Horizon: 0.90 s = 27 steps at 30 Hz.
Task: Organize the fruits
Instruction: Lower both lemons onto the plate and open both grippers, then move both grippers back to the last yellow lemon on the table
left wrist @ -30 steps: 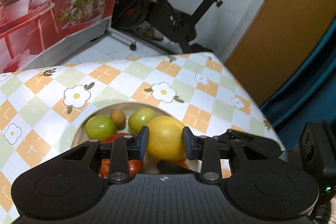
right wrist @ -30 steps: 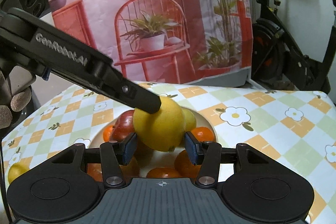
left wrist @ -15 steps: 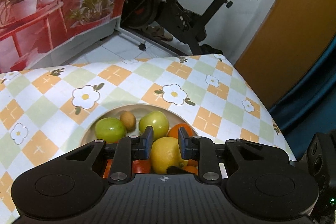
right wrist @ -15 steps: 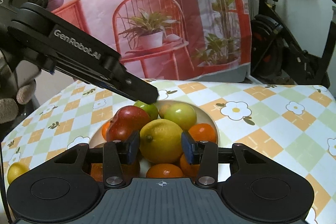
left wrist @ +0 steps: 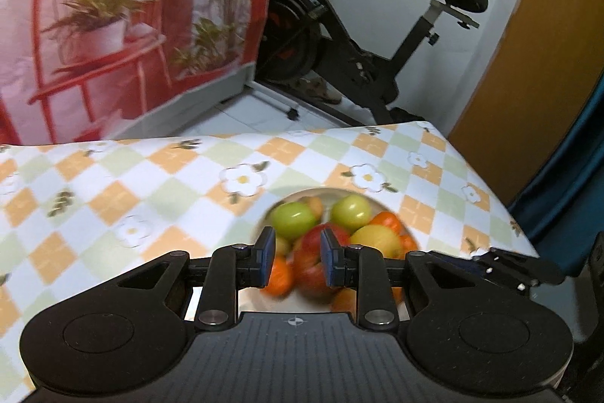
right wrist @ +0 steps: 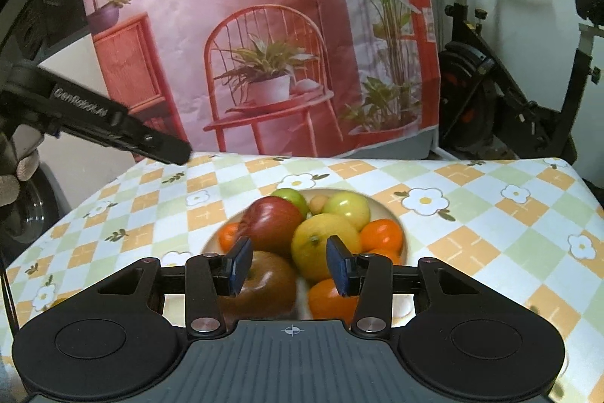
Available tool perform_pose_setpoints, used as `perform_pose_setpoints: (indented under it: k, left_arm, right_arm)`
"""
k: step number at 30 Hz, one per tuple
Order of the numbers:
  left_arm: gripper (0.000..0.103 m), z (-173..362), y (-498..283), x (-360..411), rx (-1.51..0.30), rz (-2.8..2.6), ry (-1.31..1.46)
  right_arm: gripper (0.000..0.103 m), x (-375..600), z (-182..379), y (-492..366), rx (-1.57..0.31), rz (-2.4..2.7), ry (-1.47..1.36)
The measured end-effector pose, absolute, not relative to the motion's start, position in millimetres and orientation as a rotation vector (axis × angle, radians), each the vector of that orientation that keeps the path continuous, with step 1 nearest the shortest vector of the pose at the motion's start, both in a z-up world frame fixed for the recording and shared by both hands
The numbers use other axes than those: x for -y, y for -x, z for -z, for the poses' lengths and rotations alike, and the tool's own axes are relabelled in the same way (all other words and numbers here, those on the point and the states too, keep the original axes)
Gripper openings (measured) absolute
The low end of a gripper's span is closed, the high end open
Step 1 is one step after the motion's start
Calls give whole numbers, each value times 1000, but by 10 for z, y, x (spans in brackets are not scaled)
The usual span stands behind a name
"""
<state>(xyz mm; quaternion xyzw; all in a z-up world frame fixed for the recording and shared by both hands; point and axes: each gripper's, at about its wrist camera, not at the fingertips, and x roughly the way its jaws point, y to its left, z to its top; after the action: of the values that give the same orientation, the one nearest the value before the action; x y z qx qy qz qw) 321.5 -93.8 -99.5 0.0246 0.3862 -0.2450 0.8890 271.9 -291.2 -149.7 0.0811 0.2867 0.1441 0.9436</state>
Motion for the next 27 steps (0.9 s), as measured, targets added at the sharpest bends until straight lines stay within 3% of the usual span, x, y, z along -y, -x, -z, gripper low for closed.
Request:
perform_pose_setpoints:
  k: [27]
  left_arm:
    - [28,1319,-2196,-357,-793,414,-38]
  right_arm:
    - [47,1429,1542,-1887,-676,-439,31]
